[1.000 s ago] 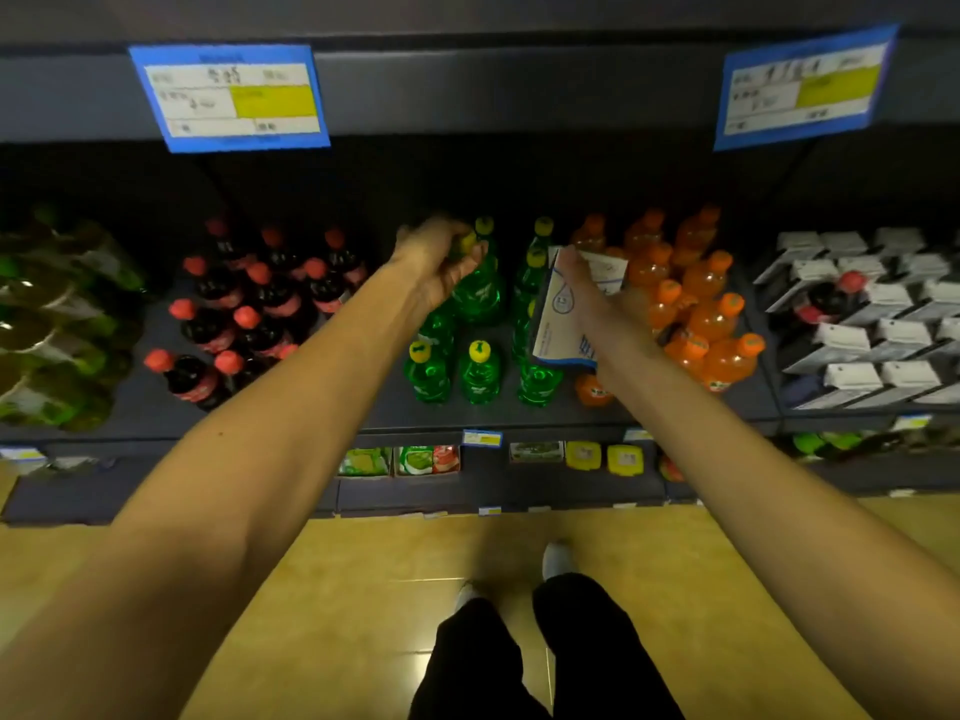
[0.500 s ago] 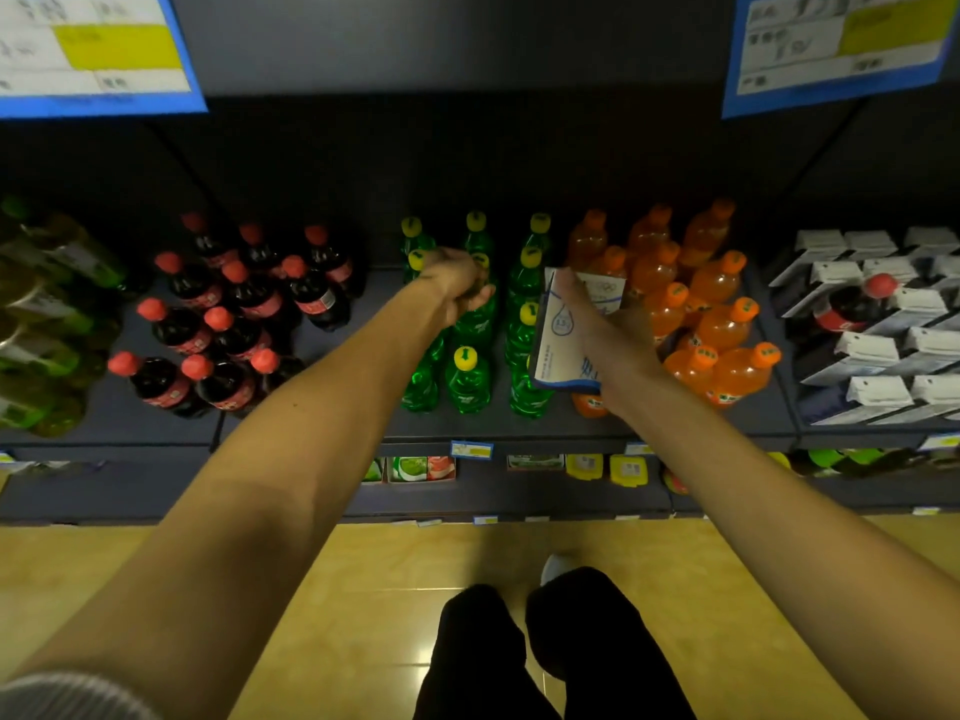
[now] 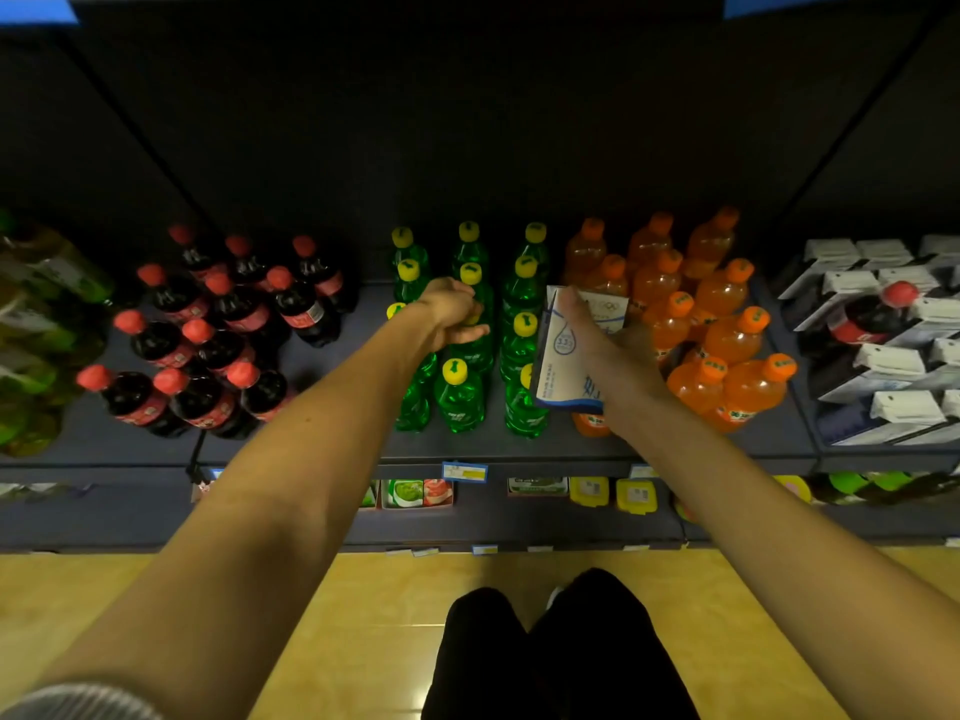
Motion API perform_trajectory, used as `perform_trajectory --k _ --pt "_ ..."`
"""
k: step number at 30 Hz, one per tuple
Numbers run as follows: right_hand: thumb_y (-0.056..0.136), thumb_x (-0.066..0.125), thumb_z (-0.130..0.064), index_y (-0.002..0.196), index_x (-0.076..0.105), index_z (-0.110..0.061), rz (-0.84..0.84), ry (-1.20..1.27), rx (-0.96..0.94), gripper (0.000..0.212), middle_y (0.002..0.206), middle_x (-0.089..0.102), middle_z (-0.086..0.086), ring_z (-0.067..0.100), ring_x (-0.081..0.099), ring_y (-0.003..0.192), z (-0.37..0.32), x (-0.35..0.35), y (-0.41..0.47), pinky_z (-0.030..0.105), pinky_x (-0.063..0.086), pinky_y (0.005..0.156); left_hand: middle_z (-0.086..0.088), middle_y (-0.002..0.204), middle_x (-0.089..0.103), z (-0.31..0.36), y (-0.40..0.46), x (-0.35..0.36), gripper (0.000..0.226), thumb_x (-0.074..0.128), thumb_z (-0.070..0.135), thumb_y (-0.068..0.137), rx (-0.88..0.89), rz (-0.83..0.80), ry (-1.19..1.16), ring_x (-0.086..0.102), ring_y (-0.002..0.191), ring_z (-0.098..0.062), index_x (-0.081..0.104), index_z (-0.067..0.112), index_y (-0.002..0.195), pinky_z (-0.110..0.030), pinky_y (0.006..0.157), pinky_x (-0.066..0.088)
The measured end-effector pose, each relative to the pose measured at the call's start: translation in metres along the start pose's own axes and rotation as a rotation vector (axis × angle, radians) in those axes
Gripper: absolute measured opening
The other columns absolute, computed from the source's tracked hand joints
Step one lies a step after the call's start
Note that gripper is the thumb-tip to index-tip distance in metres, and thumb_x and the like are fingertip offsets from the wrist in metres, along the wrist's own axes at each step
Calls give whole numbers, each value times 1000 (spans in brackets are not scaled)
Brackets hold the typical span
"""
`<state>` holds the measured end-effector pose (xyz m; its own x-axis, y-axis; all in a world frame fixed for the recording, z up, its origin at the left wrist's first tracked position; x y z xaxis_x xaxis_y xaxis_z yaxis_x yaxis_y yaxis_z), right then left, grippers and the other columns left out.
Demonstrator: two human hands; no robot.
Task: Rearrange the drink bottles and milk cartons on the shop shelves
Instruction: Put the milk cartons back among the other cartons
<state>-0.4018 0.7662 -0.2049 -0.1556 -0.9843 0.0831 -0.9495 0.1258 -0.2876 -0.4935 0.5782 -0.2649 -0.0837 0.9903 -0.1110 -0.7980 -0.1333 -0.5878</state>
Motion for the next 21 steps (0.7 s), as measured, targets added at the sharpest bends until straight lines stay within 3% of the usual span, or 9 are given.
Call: perform_trajectory --k 4,7,9,13,21 --pt "89 69 -35 105 67 -14 20 -4 1 26 87 71 -7 -5 67 61 -3 2 -5 11 49 50 -11 114 57 5 -7 -4 14 50 4 98 65 14 248 64 64 -20 46 17 100 -20 40 51" --pt "89 69 -36 98 67 -18 30 -2 24 19 86 71 -7 -5 66 61 -14 5 -13 11 49 49 -7 88 63 13 -21 -13 13 54 9 96 129 66 313 58 54 -15 47 19 95 -17 36 44" --pt "89 69 -37 92 65 -22 41 -9 46 15 84 70 -8 -3 66 62 -27 7 -23 12 51 49 -2 77 61 21 -38 -23 12 54 11 96 158 85 268 55 51 -12 49 20 91 -18 38 44" --pt "90 68 -39 87 65 -27 65 -1 67 13 85 71 -8 1 67 68 -51 8 -44 15 54 55 -3 79 61 31 -82 -25 9 50 11 100 172 -22 92 53 46 -7 54 15 93 -17 42 42" --pt "88 72 -35 91 68 -25 249 92 58 12 85 71 -10 0 68 70 -62 -35 -79 22 59 65 -1 72 60 35 -130 36 12 52 14 100 224 -180 78 51 48 -8 59 15 90 -18 43 38"
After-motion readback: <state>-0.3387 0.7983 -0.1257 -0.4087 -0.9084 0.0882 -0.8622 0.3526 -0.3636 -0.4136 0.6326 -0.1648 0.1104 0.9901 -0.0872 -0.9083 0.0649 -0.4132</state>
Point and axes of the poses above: each hand's wrist, its own y-axis towards the middle knuckle, its own x-axis out of the palm, z = x × y, the point moved 3 cm from there along y, towards the middle knuckle
